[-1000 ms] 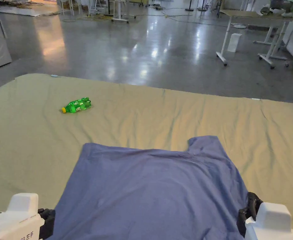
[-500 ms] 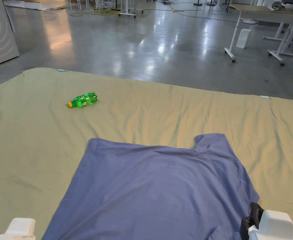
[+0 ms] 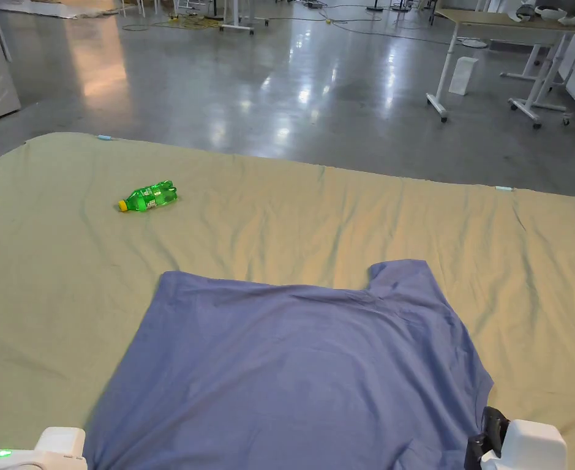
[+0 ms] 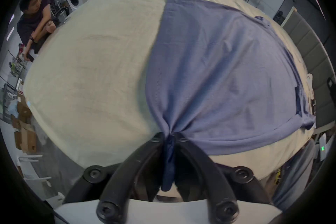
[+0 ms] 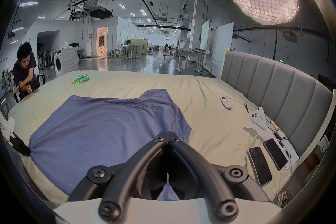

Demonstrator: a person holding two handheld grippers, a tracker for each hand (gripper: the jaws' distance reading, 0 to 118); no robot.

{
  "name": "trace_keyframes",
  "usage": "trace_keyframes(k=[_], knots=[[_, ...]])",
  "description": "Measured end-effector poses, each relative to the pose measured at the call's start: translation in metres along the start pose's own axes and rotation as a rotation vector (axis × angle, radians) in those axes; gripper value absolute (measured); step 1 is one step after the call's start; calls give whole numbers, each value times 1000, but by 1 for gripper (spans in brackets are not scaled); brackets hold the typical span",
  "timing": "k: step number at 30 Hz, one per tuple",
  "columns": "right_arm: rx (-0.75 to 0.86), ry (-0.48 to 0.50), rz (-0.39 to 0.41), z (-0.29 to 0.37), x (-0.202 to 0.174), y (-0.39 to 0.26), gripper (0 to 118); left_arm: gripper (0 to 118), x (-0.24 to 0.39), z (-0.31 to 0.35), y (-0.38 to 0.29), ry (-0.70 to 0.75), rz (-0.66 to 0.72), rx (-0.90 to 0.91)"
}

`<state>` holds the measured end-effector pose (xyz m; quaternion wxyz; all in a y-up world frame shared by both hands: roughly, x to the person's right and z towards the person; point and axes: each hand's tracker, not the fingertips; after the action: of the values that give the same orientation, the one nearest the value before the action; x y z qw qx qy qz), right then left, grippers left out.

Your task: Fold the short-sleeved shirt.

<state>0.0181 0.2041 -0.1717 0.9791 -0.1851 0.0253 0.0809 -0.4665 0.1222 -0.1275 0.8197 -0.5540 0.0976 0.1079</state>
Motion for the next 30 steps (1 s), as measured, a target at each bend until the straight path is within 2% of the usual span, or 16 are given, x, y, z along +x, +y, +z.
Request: trace_keyframes(k=[6,12,13,14,15,16,19,21,28,29,30], knots=[[-76,24,5,4,19,3,0,8,-5,10,-7,-1,15,40],[-334,57,25,-2,44,-7,3,8,-3,26,-14,-10,23,73],[-379,58,37,-4,46,-11,11,8,-4,27,-15,-14,26,75],[-425,67,53,-7,50,-18,24,8,-4,29,-14,-14,28,79],[-463,66,69,-9,51,-24,43,8,-4,30,-14,-14,29,84],[-499,62,79,-11,52,-30,52,8,-5,31,-15,-16,30,86],[-615,57,93,-16,53,-51,56,8,-5,32,-14,-17,30,88],[-694,56,100,-13,49,-56,65,8,-4,32,-14,-15,28,87],[-713,83,81,-33,44,-89,63,8,-3,29,-13,-7,18,79],[-710,89,77,-35,45,-89,58,8,-4,29,-13,-8,19,77],[-705,111,64,-36,46,-87,47,8,-4,28,-12,-7,18,77]])
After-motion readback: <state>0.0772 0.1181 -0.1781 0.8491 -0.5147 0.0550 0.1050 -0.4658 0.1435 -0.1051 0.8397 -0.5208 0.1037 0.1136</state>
